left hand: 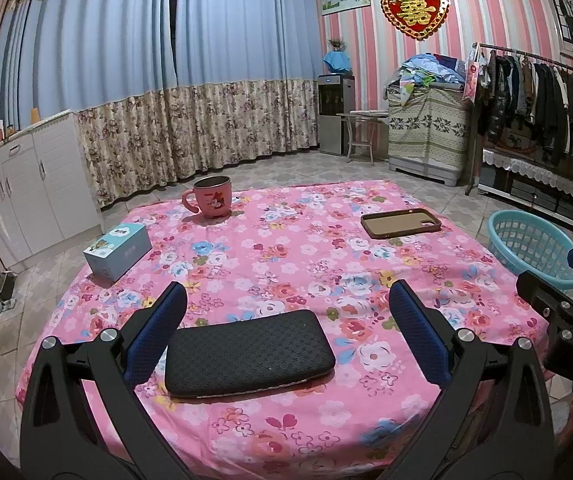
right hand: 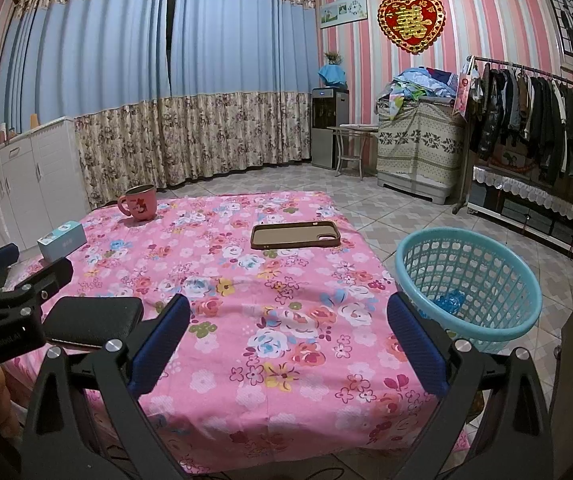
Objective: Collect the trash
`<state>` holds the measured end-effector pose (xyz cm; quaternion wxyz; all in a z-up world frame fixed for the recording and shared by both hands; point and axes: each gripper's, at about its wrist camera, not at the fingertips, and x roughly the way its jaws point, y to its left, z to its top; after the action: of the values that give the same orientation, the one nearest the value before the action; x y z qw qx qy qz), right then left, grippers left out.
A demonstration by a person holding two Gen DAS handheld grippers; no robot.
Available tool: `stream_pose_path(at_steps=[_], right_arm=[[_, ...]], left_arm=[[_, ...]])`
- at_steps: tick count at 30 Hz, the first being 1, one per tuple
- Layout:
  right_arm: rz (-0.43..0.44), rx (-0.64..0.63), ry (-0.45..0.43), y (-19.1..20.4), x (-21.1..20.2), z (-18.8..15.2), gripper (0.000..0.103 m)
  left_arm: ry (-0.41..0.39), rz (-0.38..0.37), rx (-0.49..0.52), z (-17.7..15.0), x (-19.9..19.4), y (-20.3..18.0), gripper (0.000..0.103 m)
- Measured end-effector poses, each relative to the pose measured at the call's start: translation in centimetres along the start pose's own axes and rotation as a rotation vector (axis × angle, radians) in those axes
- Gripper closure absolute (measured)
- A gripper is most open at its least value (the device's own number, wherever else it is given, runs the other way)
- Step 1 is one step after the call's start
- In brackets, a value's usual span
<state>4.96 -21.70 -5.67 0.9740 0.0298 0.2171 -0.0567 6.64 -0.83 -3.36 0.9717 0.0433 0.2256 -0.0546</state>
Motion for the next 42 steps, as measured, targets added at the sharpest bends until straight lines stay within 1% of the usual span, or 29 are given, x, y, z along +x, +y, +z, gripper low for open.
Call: stream_pose_path(at_steps=[42], right_arm=[[0.001,-0.003,-0.001,0.03,-0.03,-0.05,0.006]], left_arm=[[-0.015,0.017,0.003,0.08,0.02,0.40,0.005]])
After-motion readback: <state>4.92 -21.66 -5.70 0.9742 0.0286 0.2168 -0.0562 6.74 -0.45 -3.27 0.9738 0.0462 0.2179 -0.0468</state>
